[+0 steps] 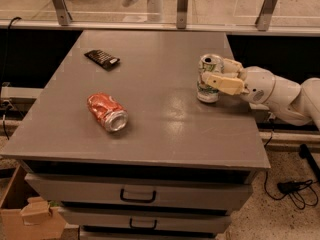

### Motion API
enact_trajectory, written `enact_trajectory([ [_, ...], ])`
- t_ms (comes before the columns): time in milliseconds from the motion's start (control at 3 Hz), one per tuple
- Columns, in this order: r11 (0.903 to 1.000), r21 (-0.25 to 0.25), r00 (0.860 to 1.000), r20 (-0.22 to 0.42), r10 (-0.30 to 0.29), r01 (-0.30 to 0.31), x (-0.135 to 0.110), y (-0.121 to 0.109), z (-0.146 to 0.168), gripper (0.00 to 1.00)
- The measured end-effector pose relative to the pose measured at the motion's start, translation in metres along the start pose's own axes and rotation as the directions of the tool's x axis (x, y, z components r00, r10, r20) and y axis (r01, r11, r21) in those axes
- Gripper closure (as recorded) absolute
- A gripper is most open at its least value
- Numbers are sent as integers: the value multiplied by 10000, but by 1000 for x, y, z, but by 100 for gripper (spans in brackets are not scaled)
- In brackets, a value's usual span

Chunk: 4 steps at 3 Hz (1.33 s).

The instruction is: Place 7up can upright

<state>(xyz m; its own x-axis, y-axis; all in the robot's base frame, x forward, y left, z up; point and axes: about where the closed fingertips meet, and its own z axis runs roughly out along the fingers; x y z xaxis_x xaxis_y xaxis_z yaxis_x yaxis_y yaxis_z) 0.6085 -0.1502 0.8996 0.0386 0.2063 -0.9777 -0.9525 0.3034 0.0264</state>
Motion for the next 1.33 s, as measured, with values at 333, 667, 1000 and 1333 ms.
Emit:
enact_trajectory([
  [333, 9998, -7, 9997, -151, -196, 196, 4, 0, -10, 12],
  [667, 9998, -56, 9997, -141, -185, 184, 3, 1, -7, 0],
  [1000, 9998, -58, 9997, -141, -185, 184, 3, 1, -7, 0],
  [1333, 9969, 306, 9929, -971, -693, 725, -19, -11, -13, 0],
])
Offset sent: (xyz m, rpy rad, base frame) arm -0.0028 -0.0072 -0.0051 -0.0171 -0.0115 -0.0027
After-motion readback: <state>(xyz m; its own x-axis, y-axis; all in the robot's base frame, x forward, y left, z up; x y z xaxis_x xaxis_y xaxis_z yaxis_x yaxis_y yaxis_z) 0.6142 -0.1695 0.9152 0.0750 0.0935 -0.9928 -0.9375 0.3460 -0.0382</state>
